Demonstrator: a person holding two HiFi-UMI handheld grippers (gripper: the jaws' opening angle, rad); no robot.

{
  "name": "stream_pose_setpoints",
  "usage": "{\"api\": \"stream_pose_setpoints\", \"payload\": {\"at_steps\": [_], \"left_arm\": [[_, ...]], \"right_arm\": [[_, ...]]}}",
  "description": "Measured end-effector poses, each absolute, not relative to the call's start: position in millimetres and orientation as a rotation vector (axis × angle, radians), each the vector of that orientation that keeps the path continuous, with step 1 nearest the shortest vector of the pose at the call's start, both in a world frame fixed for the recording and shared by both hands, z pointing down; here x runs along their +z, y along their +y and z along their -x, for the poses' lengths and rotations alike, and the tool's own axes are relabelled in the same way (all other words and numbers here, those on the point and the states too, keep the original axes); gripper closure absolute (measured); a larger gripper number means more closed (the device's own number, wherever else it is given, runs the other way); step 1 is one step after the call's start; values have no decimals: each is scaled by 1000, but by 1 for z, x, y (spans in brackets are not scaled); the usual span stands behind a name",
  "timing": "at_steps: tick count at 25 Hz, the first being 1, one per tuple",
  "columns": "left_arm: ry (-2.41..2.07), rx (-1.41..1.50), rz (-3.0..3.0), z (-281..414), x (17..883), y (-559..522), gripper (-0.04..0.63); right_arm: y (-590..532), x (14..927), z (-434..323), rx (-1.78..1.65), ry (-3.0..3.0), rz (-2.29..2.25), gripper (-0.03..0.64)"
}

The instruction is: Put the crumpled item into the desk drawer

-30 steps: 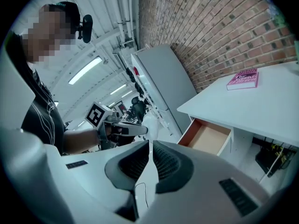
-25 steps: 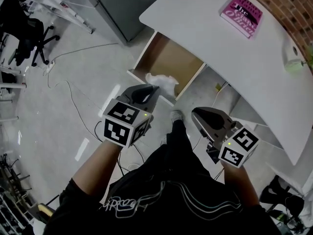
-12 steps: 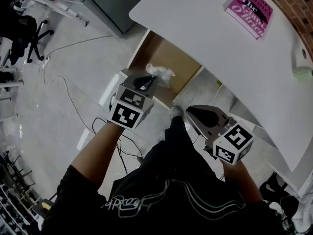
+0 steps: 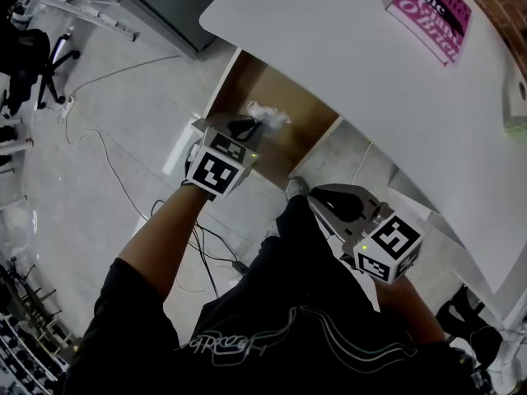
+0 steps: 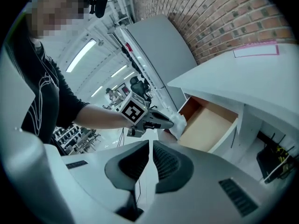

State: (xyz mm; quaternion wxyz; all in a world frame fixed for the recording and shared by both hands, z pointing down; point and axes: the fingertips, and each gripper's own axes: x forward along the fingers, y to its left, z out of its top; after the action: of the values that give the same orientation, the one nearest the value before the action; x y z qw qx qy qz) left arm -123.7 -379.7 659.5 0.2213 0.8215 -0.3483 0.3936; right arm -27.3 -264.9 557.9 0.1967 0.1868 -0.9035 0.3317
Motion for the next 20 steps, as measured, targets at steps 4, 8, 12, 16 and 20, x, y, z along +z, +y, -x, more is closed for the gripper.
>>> {"api": "stream_pose_setpoints", "payload": {"at_steps": [4, 8, 12, 16, 20], "left_arm": [[-927, 1134, -2249, 123, 691, -392, 561], [-890, 1191, -2231, 120, 716, -408, 561], [-816, 1269, -2203, 112, 740, -422, 561], [-771, 1334, -2167, 105, 762, -433, 561], [-734, 1372, -2128, 101, 783, -437, 561]], "right_arm": [[-261, 580, 23, 974, -2507, -535, 563], [-262, 595, 14, 1014, -2489, -564, 563], [-262, 606, 1, 1022, -2491, -570, 563], [-263, 618, -11, 1037, -2480, -597, 563], [-266, 628, -15, 1022, -2482, -600, 563]]}}
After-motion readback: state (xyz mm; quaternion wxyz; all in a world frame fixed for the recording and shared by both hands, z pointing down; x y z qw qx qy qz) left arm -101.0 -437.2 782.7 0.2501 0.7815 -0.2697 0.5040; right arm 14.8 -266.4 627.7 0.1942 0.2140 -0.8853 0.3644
